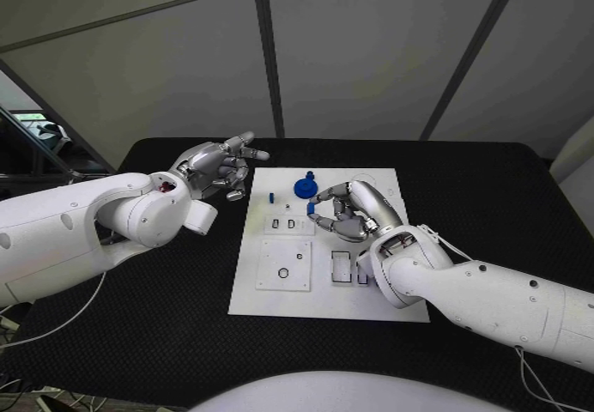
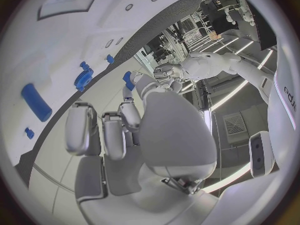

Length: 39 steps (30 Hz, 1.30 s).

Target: Assemble the parts on the task board

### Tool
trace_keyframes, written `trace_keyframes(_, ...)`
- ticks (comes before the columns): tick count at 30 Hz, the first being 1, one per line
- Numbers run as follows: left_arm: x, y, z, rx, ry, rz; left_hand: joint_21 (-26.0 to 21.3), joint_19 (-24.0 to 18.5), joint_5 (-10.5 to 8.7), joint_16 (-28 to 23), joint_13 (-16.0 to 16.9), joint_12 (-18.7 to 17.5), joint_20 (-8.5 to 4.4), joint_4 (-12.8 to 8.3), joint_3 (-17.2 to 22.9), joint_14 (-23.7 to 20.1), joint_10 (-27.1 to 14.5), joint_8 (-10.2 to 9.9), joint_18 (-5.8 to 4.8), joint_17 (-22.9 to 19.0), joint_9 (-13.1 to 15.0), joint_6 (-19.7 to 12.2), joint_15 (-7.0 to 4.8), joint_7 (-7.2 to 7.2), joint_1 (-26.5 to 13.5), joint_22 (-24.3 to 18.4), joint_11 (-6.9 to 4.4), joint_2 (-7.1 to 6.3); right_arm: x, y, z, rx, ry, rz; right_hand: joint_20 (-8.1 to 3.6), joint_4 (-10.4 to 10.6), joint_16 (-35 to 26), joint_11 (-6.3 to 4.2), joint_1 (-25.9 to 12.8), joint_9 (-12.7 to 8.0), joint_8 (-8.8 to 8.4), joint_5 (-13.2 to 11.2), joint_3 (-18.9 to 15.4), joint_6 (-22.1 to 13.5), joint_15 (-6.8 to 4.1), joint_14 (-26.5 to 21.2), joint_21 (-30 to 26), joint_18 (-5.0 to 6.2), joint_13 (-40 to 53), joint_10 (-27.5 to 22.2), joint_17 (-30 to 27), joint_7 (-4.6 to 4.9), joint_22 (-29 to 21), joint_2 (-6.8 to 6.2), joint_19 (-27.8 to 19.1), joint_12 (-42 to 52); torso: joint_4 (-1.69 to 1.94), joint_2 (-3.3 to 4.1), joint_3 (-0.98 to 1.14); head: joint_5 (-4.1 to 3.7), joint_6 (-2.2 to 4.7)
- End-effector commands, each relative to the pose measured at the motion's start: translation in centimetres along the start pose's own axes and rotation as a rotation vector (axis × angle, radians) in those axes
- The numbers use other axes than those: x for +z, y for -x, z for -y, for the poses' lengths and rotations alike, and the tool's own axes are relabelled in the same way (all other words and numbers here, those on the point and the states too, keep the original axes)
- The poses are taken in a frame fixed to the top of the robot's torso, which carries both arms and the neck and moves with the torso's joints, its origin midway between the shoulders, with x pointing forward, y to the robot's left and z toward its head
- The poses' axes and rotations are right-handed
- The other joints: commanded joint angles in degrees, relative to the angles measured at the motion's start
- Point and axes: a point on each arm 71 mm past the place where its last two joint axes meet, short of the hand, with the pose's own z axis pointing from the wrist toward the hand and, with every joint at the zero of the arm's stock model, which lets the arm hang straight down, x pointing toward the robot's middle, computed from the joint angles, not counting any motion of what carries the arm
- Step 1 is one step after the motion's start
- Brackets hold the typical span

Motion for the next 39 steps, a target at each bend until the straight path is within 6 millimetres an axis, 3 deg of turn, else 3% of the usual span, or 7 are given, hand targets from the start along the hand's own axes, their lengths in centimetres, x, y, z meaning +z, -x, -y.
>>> trace_keyframes(1, 0.1, -0.1, 0.4, -0.018, -0.033, 0.009, -0.4, -0.5, -0.23, -0.3, -0.2, -0.4, -0.14, -0.4, 0.2, 2.0, -0.5, -0.3, -0.77, 4.5, 0.1, -0.2, 0.4, 0.1, 0.0, -0.2, 0.02, -0.7, 0.5, -0.5, 0.3, 0.004, -0.045, -0.057, -0.07, -0.1, 0.2, 0.13, 0.1, 1.0, 0.4, 0.3, 0.3, 0.7, -0.04, 4.9, 0.2, -1.08, -0.1, 0.1, 8.5, -0.33, 0.1, 0.6, 0.4, -0.2, 0.02, 0.02, 0.03, 0.07, 0.05)
trace_keyframes(39, 0.7, -0.8, 0.7, -0.023, -0.03, -0.012, -0.7, -0.7, -0.25, -0.4, -0.7, -0.8, -0.09, -0.6, 0.2, 1.9, -0.9, -0.3, -0.73, 4.4, 0.2, -0.2, 0.43, 0.11, 0.1, -0.4, 0.04, -0.77, 3.0, -2.4, 0.4, -0.067, -0.11, -0.156, -0.07, 0.0, 0.1, 0.18, -0.2, 1.0, 0.4, 0.3, 0.5, 0.6, -0.01, 4.8, 0.2, -1.06, -0.2, -0.1, 8.3, -0.29, 0.0, 0.55, 0.3, -0.4, -0.04, 0.03, 0.06, 0.37, -0.23)
